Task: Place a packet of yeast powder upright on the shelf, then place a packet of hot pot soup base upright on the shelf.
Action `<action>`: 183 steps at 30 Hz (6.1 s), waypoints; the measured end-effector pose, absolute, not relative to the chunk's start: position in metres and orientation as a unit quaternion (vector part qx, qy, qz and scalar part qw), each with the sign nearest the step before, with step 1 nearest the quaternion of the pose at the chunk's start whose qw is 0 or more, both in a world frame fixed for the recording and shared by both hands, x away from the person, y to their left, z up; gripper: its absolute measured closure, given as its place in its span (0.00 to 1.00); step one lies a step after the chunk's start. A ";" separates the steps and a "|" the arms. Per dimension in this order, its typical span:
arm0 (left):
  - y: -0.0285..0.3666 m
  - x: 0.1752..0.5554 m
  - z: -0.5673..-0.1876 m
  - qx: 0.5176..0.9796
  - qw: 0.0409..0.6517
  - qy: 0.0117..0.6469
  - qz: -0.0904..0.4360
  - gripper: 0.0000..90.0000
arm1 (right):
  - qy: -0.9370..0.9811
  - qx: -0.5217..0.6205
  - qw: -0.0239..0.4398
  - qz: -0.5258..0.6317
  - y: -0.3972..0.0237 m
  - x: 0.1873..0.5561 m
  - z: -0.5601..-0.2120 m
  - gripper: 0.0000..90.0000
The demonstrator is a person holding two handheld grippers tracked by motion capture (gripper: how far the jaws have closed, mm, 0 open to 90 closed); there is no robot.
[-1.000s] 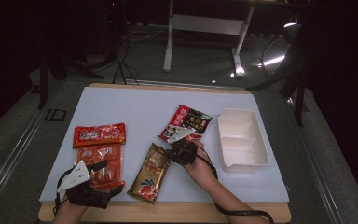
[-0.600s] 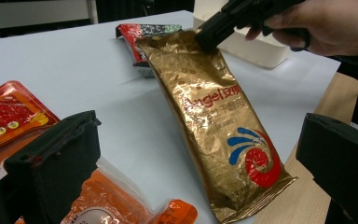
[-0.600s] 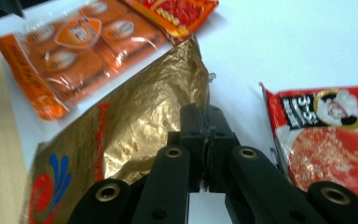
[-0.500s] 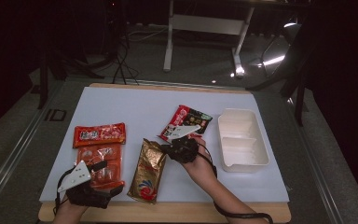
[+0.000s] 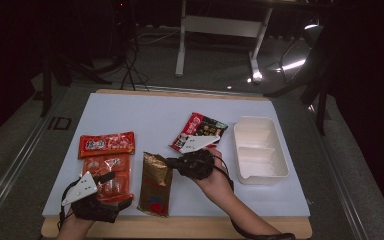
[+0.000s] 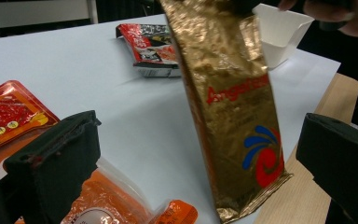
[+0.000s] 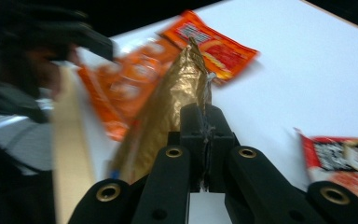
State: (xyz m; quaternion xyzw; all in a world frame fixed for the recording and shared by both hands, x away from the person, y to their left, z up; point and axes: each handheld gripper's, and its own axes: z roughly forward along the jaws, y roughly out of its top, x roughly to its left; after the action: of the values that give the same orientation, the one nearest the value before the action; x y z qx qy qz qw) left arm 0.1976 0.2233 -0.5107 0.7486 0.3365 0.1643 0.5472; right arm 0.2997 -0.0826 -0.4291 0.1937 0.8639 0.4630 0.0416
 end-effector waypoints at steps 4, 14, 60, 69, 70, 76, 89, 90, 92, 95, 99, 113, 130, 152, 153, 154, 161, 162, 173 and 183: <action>0.223 0.198 -0.511 0.748 0.549 0.336 0.165 0.00 | 0.865 0.178 0.030 0.469 -0.082 0.292 -0.421 0.99; 0.223 0.198 -0.511 0.748 0.547 0.339 0.164 0.00 | 0.863 0.140 0.025 0.485 -0.082 0.277 -0.401 0.99; 0.224 0.203 -0.515 0.744 0.543 0.355 0.158 0.00 | 0.811 0.248 0.125 0.514 -0.239 0.377 -0.289 0.99; 0.227 0.199 -0.516 0.742 0.540 0.363 0.163 0.00 | 0.795 0.275 0.150 0.520 -0.270 0.401 -0.286 0.99; 0.227 0.199 -0.516 0.742 0.540 0.363 0.163 0.00 | 0.793 0.278 0.153 0.521 -0.273 0.403 -0.287 0.99; 0.231 0.195 -0.516 0.739 0.538 0.370 0.166 0.00 | 0.785 0.300 0.158 0.518 -0.287 0.422 -0.294 0.99; 0.234 0.190 -0.516 0.737 0.533 0.378 0.170 0.00 | 0.771 0.356 0.162 0.502 -0.319 0.454 -0.317 0.99; 0.234 0.190 -0.516 0.737 0.533 0.379 0.170 0.00 | 0.770 0.360 0.164 0.501 -0.321 0.457 -0.319 0.99; 0.235 0.190 -0.516 0.737 0.533 0.379 0.171 0.00 | 0.770 0.360 0.164 0.501 -0.321 0.457 -0.319 0.99; 0.235 0.190 -0.517 0.737 0.532 0.380 0.171 0.00 | 0.770 0.372 0.171 0.489 -0.325 0.466 -0.325 0.99; 0.235 0.189 -0.517 0.737 0.531 0.381 0.171 0.00 | 0.773 0.380 0.181 0.474 -0.325 0.474 -0.332 0.99; 0.238 0.187 -0.516 0.734 0.534 0.384 0.170 0.00 | 0.776 0.371 0.150 0.487 -0.314 0.480 -0.358 0.99; 0.238 0.187 -0.517 0.736 0.534 0.382 0.167 0.00 | 0.753 0.382 0.098 0.527 -0.321 0.478 -0.380 0.99; 0.238 0.188 -0.517 0.735 0.536 0.381 0.165 0.00 | 0.747 0.441 0.163 0.469 -0.332 0.476 -0.398 0.97; 0.237 0.188 -0.517 0.735 0.535 0.381 0.165 0.00 | 0.747 0.444 0.168 0.465 -0.334 0.476 -0.397 0.96; 0.237 0.188 -0.517 0.736 0.535 0.381 0.165 0.00 | 0.743 0.449 0.171 0.466 -0.336 0.475 -0.398 0.93; 0.237 0.188 -0.517 0.736 0.537 0.378 0.164 0.00 | 0.718 0.456 0.195 0.489 -0.341 0.462 -0.384 0.57; 0.237 0.188 -0.517 0.737 0.537 0.377 0.164 0.00 | 0.715 0.454 0.198 0.493 -0.341 0.459 -0.380 0.53; 0.234 0.188 -0.517 0.742 0.540 0.365 0.156 0.00 | 0.703 0.401 0.186 0.557 -0.329 0.412 -0.358 0.18; 0.229 0.190 -0.511 0.739 0.548 0.359 0.157 0.00 | 0.717 0.357 0.176 0.572 -0.310 0.363 -0.368 0.16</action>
State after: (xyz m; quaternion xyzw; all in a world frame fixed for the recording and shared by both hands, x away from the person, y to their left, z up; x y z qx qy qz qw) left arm 0.1897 0.2286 -0.5112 0.7387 0.3591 0.1575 0.5482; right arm 0.3631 -0.3096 -0.3684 0.3569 0.7170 0.5723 0.1763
